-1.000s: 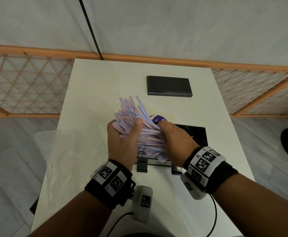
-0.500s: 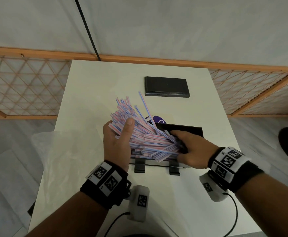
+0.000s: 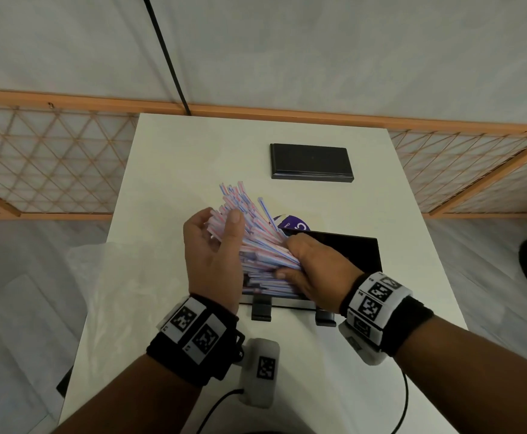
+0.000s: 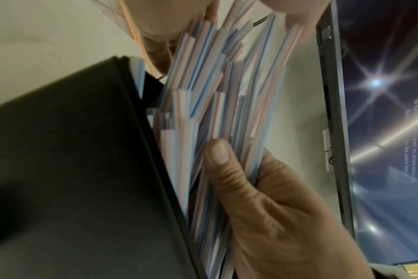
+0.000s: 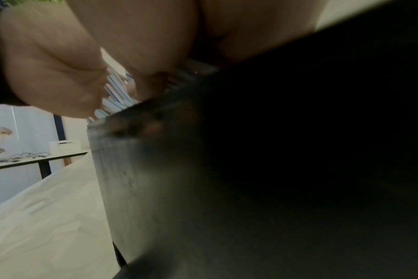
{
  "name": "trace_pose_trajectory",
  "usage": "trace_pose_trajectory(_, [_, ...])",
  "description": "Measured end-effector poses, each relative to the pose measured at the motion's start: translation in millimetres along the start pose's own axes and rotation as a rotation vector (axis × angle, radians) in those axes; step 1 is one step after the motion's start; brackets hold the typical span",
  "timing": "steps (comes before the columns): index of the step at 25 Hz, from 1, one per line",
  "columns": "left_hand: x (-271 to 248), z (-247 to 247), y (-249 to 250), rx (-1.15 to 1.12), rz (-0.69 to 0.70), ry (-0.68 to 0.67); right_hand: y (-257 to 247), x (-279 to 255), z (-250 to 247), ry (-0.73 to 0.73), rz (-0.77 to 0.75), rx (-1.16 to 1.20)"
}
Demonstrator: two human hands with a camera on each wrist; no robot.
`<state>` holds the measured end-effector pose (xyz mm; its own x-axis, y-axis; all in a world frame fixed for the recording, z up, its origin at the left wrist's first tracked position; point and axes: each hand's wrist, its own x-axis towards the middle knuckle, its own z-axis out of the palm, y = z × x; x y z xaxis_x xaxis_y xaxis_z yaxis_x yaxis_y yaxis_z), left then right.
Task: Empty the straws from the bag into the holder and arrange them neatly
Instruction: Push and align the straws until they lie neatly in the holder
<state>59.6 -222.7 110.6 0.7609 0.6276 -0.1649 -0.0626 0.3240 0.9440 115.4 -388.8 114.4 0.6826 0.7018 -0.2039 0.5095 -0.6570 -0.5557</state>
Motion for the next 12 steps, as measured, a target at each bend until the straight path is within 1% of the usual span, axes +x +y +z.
trace_pose_trajectory(4, [4, -1, 4, 0.133, 0.026, -0.006, -5, 2, 5, 0.05, 0.011, 0.017])
trace_pose_trajectory(6, [4, -4, 1, 0.237, 0.03, -0.025, -4, -3, 10, 0.082, 0.045, -0.004])
trace_pose_trajectory(8, [2, -7, -1, 0.298, 0.045, -0.048, -2, -11, 14, 0.152, 0.104, 0.02])
trace_pose_trajectory(11, [-1, -6, 3, 0.238, 0.045, -0.059, 4, -33, 13, 0.305, 0.208, 0.026])
trace_pose_trajectory(12, [-2, -5, 5, 0.2, 0.045, -0.059, 7, -42, 13, 0.355, 0.208, 0.014])
